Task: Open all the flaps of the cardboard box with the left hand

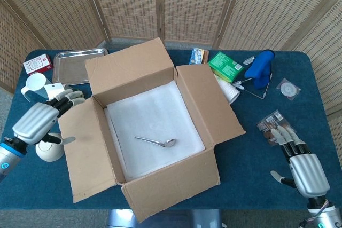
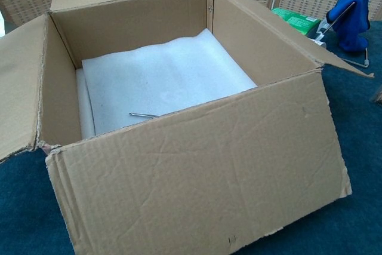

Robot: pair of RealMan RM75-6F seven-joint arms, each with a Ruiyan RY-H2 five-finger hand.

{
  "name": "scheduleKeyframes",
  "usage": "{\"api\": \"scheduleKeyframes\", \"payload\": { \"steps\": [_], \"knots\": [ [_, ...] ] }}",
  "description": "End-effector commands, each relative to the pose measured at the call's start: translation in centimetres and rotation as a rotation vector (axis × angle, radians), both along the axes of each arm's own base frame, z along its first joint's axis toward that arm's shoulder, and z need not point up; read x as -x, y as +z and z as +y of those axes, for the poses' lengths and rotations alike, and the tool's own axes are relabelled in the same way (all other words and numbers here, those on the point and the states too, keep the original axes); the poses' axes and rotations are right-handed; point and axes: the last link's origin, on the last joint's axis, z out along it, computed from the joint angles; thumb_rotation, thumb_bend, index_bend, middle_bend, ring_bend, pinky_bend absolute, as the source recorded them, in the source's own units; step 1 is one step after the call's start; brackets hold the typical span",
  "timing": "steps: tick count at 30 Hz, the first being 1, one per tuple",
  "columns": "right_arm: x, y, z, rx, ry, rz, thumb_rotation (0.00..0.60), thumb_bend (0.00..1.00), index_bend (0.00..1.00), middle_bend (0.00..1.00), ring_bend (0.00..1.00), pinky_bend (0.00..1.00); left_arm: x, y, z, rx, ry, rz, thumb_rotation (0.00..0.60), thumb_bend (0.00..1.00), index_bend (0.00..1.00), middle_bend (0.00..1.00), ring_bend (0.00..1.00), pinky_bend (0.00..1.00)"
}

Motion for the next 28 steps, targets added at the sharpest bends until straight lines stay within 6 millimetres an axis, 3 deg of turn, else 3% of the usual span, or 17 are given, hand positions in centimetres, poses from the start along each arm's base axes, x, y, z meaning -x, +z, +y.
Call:
{"api": "scheduleKeyframes", "payload": {
  "steps": [1,7,9,10,12,14,15,18,22,28],
  "knots": [
    [-0.1,0.0,0.1,-0.002,0.003,-0.003,0.6,0.0,0.0,0.0,0.0,0.23,2.3,0.6,-1.2,-0.179,0.023,-0.028,0.6,0.62,0.46,0.68,0.56,0.63],
    [-0.4,0.3,0.3,0.001,0.012,-0.018,0.6,0.0,0.0,0.0,0.0,0.23,3.6,1.5,-2.7,-0.213,0.068,0.0,0.6,0.52,0.63,0.74,0.63,0.66],
    [-0.5,0.5,0.3,0.007,0.016,-0.025,0.6,0.0,0.0,0.0,0.0,0.23,4.0,1.9,-3.4,-0.243,0.073,-0.007,0.6,0.48,0.59,0.71,0.57,0.61],
    [-0.5,0.6,0.3,0.01,0.017,-0.028,0.6,0.0,0.0,0.0,0.0,0.23,4.2,2.1,-3.7,-0.256,0.072,-0.008,0.6,0.45,0.53,0.65,0.51,0.57],
    [-0.4,0.9,0.4,0.028,0.015,-0.029,0.6,0.0,0.0,0.0,0.0,0.23,5.5,2.6,-5.3,-0.263,0.123,0.063,0.6,0.34,0.3,0.3,0.24,0.38],
    [-0.2,1.0,0.3,0.038,0.011,-0.024,0.6,0.0,0.0,0.0,0.0,0.22,5.8,2.9,-6.2,-0.279,0.143,0.088,0.6,0.25,0.13,0.06,0.06,0.24],
    [-0.1,1.1,0.3,0.042,0.01,-0.019,0.6,0.0,0.0,0.0,0.0,0.21,6.0,2.9,-6.5,-0.284,0.151,0.092,0.6,0.21,0.08,0.02,0.03,0.2],
    [0.4,1.3,0.1,0.073,-0.007,0.012,0.6,0.0,0.0,0.0,0.0,0.15,7.0,2.9,-7.9,-0.299,0.195,0.104,0.6,0.1,0.0,0.0,0.0,0.06],
    [0.6,1.4,0.0,0.098,-0.03,0.036,0.6,0.0,0.0,0.0,0.0,0.07,7.6,2.4,-9.6,-0.323,0.239,0.048,0.6,0.09,0.0,0.0,0.0,0.05],
    [0.9,1.4,-0.1,0.113,-0.052,0.047,0.6,0.0,0.0,0.0,0.0,0.07,8.7,1.2,-11.8,-0.338,0.288,-0.016,0.6,0.09,0.0,0.0,0.0,0.04]
  ]
}}
